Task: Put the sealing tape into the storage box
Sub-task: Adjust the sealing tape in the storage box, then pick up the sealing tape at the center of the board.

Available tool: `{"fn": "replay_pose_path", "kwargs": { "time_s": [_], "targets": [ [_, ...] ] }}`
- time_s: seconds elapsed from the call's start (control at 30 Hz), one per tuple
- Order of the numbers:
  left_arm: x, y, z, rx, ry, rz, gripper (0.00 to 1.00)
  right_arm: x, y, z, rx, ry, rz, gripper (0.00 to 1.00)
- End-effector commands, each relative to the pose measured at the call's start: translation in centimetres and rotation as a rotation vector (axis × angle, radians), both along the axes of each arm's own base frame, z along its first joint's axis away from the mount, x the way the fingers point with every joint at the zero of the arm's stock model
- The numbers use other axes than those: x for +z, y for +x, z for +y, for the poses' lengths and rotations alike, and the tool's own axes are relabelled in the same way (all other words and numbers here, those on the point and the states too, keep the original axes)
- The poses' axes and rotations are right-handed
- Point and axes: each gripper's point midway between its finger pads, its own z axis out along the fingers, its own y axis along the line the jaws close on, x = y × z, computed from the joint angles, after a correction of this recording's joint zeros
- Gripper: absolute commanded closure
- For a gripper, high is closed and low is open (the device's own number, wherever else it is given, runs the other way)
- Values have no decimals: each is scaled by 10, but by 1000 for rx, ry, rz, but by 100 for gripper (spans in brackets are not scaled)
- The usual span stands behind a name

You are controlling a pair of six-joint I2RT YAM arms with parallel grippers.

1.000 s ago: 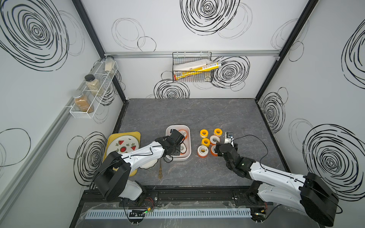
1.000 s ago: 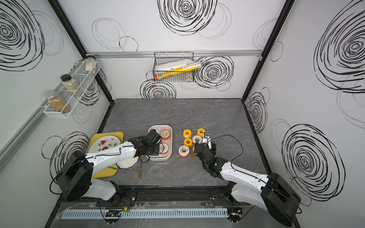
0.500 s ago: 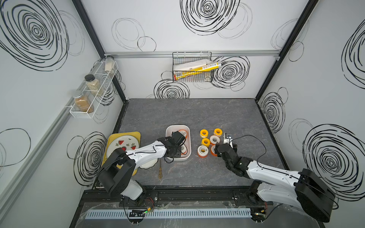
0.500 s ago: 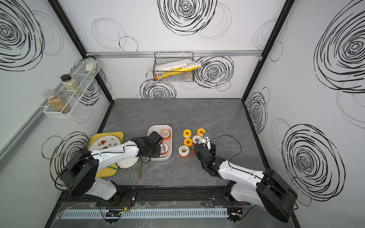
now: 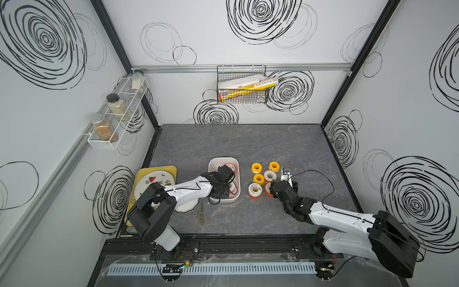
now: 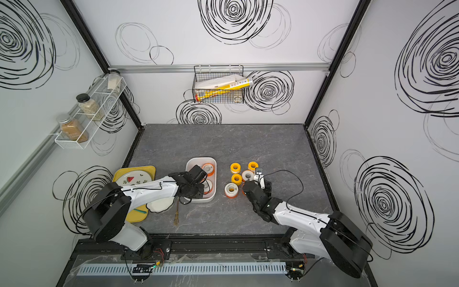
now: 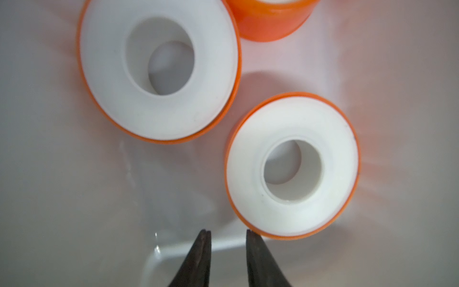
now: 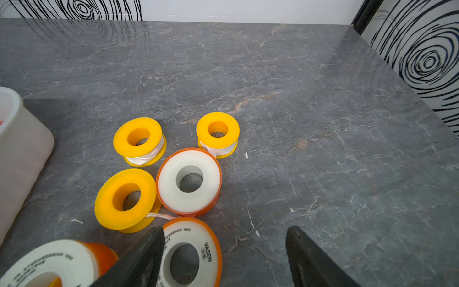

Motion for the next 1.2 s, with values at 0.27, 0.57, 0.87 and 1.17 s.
{"fn": "replay_pose_path", "kwargs": {
  "time_s": [0.27, 0.57, 0.87, 1.17],
  "targets": [
    [14, 28, -14, -2, -29, -67, 69, 7, 7, 3, -21, 14, -19, 18],
    [48, 27, -12, -4, -58, -120, 61, 9, 7, 6, -2, 13, -20, 17],
    [137, 17, 24, 35, -110, -320, 52, 22, 4, 33, 143, 56, 30, 8],
    [181, -2, 82, 153, -165, -552, 37, 4, -6, 91, 412, 6, 255, 4]
  ]
}}
